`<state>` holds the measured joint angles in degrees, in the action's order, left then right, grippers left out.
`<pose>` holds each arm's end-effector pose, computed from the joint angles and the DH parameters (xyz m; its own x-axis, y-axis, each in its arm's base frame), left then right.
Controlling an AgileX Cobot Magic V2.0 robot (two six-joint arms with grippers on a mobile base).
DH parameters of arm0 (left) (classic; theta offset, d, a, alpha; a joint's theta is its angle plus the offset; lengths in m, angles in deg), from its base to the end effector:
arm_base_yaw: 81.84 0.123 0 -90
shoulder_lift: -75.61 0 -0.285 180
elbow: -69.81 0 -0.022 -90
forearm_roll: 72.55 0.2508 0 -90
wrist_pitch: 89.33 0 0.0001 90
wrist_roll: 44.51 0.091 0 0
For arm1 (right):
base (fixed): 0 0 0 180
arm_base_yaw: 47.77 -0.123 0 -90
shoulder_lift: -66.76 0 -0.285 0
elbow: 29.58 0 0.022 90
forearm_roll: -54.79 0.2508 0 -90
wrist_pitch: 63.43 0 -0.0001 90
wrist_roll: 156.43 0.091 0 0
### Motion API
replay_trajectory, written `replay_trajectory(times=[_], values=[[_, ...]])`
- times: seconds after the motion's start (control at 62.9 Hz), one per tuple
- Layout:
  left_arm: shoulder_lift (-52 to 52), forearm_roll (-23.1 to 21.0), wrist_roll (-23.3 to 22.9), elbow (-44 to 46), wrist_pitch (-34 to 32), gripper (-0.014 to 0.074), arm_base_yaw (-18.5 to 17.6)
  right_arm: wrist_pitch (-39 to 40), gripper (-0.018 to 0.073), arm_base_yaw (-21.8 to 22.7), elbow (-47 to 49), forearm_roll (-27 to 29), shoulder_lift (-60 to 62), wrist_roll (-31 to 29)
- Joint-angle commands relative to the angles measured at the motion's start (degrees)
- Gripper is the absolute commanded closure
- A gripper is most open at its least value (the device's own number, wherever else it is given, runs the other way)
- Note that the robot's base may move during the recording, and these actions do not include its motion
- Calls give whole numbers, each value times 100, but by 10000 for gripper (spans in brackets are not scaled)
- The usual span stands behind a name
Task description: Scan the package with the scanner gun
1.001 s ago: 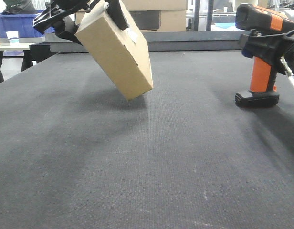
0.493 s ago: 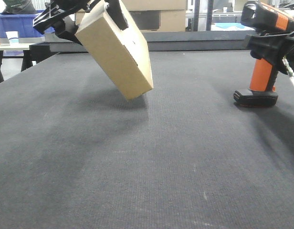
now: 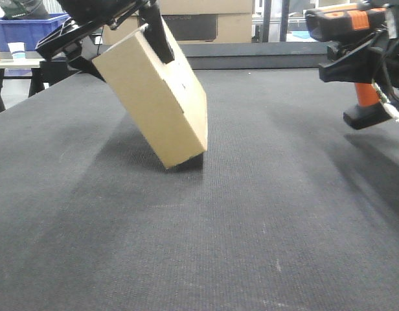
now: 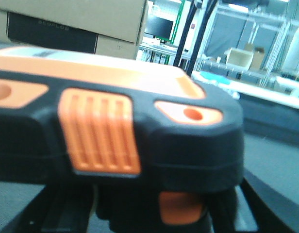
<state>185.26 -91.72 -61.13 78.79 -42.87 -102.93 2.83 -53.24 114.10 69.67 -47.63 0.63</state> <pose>0.3620 -0.1629 0.2937 -0.9036 -0.1734 -0.3918 0.0258 0.8908 -0.4537 0.3482 0.0119 0.1819 0.0394 -0.2790 -0.9595 0.1587 0.9498 -0.2697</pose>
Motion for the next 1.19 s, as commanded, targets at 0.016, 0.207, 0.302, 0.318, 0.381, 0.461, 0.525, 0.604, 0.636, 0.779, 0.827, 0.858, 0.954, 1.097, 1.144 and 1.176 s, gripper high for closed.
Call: replay_trajectory(times=[0.016, 0.207, 0.302, 0.318, 0.381, 0.461, 0.525, 0.604, 0.636, 0.779, 0.827, 0.858, 0.954, 1.097, 1.144, 1.176], values=[[-34, -242, 5, 40, -20, 708, -30, 370, 719, 19, 65, 150, 127, -274], [-34, -279, 5, 40, -30, 708, -30, 370, 719, 19, 65, 149, 127, -147], [-34, -279, 5, 40, -76, 708, -30, 370, 719, 19, 65, 149, 127, 748], [-34, -279, 5, 40, -76, 708, -30, 370, 719, 19, 65, 149, 127, 920], [-34, -279, 5, 40, -93, 708, -30, 370, 719, 19, 65, 162, 127, 1595], [-34, -279, 5, 40, -93, 708, -30, 370, 719, 19, 65, 162, 115, 2227], [-34, -279, 5, 40, -93, 708, -30, 370, 719, 19, 65, 202, 101, 2401], [-34, -279, 5, 40, -93, 708, -30, 370, 719, 19, 65, 340, 91, 2393], [-34, -279, 5, 40, -93, 708, -30, 370, 719, 19, 65, 395, 91, 2393], [-34, -279, 5, 40, -93, 708, -30, 370, 719, 19, 65, 469, 91, 2393], [-34, -279, 5, 40, -93, 708, -30, 347, 719, 19, 65, 468, 91, 2393], [-34, -279, 5, 40, -93, 708, -30, 289, 719, 19, 65, 468, 91, 2393], [-34, -279, 5, 40, -93, 708, -30, 85, 719, 19, 65, 468, 91, 2393], [-34, -279, 5, 40, -93, 708, -30, 59, 719, 19, 65, 468, 91, 2393], [-34, -279, 5, 40, -93, 708, -30, 59, 719, 19, 65, 468, 91, 2393], [-34, -279, 5, 40, -93, 708, -30, 60, 719, 19, 65, 457, 91, 2393]])
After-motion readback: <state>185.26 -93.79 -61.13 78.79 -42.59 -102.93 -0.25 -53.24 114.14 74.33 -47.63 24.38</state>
